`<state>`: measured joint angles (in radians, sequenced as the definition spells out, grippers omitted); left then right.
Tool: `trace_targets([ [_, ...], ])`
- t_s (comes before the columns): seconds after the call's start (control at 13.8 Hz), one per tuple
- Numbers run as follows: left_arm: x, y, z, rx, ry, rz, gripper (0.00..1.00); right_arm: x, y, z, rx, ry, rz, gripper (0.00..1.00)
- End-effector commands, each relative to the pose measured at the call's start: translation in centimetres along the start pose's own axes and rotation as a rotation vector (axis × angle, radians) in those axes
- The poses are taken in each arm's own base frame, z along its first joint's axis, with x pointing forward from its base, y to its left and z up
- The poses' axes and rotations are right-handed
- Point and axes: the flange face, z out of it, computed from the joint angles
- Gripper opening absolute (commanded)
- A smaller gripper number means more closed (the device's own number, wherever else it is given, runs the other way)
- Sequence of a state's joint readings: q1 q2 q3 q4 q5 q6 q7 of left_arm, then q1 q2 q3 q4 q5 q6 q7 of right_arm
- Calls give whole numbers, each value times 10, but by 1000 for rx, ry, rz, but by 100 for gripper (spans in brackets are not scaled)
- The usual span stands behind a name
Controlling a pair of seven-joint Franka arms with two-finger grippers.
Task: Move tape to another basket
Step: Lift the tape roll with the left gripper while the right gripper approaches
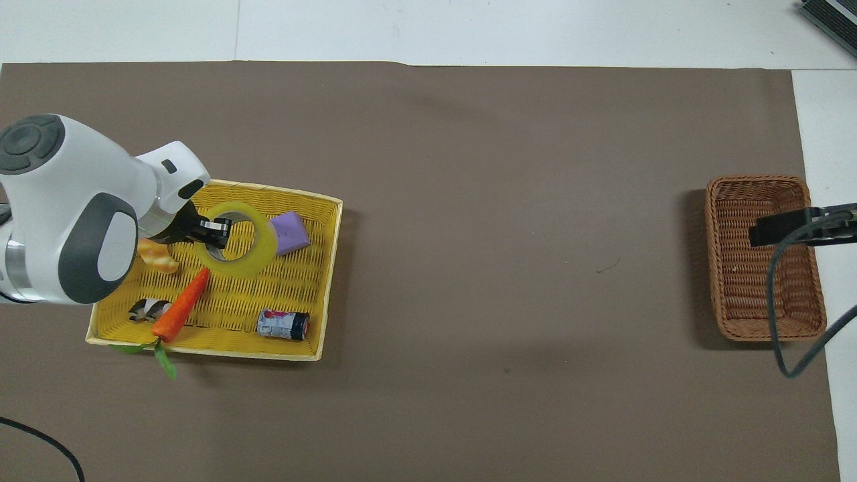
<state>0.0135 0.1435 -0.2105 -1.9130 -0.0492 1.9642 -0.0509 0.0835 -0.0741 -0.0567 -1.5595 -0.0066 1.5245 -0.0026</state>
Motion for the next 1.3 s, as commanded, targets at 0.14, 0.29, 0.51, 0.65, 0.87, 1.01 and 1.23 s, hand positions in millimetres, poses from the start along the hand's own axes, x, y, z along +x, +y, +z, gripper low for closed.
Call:
trace_targets([
  [0.14, -24, 79, -34, 16, -10, -80, 0, 5, -14, 20, 125, 8, -17, 100],
  [0.29, -33, 122, -35, 21, -1, -143, 0, 17, -48, 38, 135, 27, -61, 100],
  [0.51, -45, 171, -39, 12, 22, -198, 0, 37, -107, 63, 264, 30, 52, 100],
  [0.65, -51, 201, -44, -46, 22, -224, 0, 37, -141, 74, 320, -3, 67, 100],
  [0.87, -62, 243, -46, -151, 39, -246, 0, 30, -156, 99, 358, -59, 31, 100],
  [1.01, -68, 264, -49, -225, 44, -246, 0, 28, -163, 116, 476, -69, -29, 100],
  [1.23, -77, 293, -51, -305, 65, -230, 0, 18, -174, 135, 487, -78, -92, 100],
])
